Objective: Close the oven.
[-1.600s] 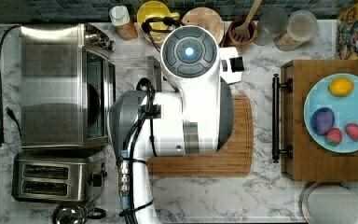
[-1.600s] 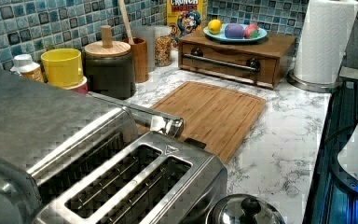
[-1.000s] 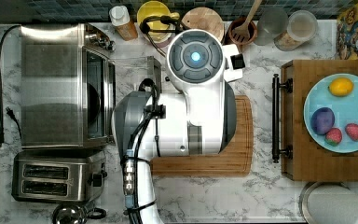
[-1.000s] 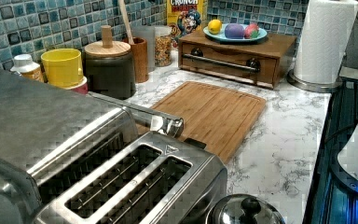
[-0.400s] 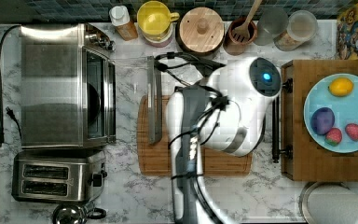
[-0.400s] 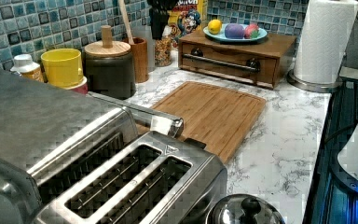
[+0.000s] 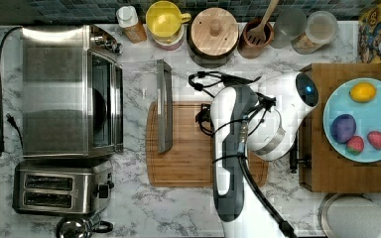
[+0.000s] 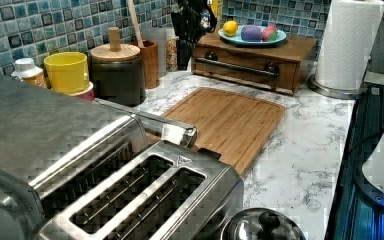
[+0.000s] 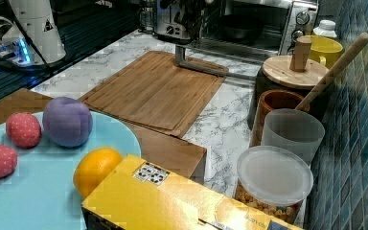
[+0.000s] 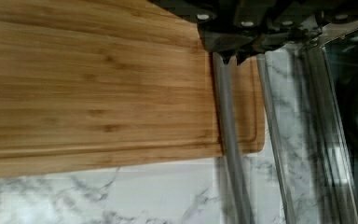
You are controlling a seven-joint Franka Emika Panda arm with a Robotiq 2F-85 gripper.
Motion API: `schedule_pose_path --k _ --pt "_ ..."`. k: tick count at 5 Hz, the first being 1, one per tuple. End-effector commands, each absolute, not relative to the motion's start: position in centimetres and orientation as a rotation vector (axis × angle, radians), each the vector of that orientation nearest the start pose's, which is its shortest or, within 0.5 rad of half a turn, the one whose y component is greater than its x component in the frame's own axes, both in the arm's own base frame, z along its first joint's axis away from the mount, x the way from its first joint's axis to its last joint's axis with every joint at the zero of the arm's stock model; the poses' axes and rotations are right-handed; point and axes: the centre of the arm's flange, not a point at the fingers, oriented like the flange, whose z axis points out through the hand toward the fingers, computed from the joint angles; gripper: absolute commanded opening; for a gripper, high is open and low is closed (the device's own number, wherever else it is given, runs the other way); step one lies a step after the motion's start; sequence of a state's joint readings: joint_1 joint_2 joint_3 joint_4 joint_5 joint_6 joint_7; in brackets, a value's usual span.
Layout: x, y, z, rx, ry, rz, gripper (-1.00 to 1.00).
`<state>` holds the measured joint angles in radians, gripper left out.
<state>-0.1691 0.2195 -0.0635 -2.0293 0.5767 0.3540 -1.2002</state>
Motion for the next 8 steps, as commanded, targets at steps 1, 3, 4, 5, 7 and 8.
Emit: schedule_pose_path --k 1,3,4,5,7,8 --pt "57.2 -5.8 29.6 -2.462 -0.104 -0.017 -1.0" --pt "58.5 -3.1 28.1 -2.399 -0.189 -0.1 -1.0" --pt "59.3 -0.9 26.1 -2.442 -0.191 -0.054 -1.0" --pt "59.6 -0.6 24.2 -2.482 -0.146 -0.031 -1.0" --pt "59.9 0.6 22.2 -2.505 -0.122 0.046 -1.0" --pt "59.7 -0.4 23.4 -2.407 -0.085 0.042 -1.0"
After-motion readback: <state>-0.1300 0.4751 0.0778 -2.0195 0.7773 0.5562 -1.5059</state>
